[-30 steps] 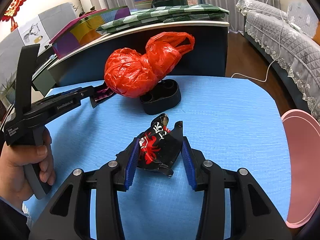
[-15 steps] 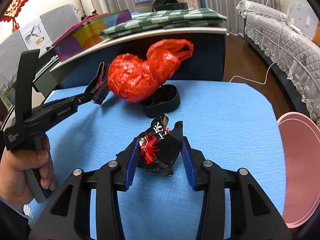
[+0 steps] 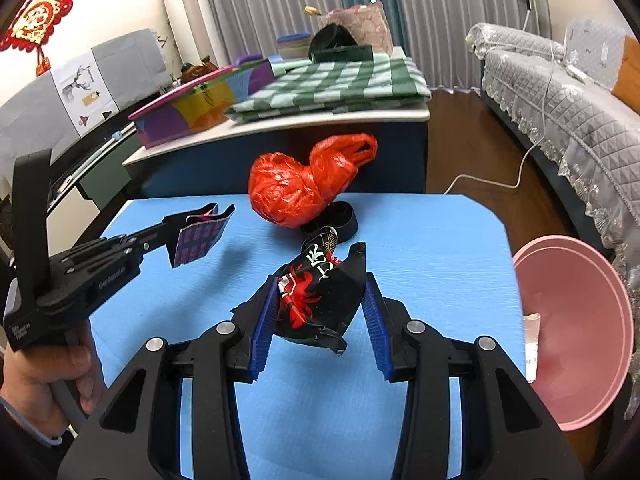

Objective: Collect trash
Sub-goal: 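Carry the checkered cloth with the left tool while the right tool carries the wrapper over the pink bin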

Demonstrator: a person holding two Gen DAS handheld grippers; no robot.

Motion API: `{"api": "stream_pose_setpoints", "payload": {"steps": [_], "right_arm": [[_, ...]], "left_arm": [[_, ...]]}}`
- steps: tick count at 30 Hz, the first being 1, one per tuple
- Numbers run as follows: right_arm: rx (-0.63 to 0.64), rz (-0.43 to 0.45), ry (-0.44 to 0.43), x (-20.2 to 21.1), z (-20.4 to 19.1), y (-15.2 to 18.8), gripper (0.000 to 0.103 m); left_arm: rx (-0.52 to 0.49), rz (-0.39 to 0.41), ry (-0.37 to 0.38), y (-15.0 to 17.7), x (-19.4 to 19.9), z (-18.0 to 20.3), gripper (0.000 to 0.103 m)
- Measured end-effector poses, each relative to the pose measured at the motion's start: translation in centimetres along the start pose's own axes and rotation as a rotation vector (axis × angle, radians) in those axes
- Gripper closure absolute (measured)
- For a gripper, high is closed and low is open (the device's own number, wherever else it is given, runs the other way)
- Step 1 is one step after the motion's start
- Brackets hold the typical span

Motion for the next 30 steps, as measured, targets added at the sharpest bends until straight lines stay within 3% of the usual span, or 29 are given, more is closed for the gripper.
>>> {"api": "stream_pose_setpoints", "payload": {"steps": [11, 19, 30], "right_arm": [[0.064, 0.050, 0.037, 5.0, -1.5, 0.0, 0.061], [0.073, 0.077, 0.076, 7.8, -0.7, 0.1, 0.061], [0.057, 0.108, 0.121, 10.2, 1.8, 0.0, 0.061]], "left_arm": [[0.011, 0.040, 0.050, 1.3, 5.7, 0.7, 0.102], [0.044, 0.044, 0.115, 2.0, 7.7, 1.8, 0.102], [0.034, 0.051, 0.147, 2.3, 8.1, 4.1, 0.102]]}}
Point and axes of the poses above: each gripper's, at about its wrist camera, not at the fingertips, and x roughly against the way its jaws point, z to its right, y to its underside, the point moved 7 cm from there along -x, roughly the way its jaws point, and after that the axes turned 12 degrees about -y, right-handed, at the moved point
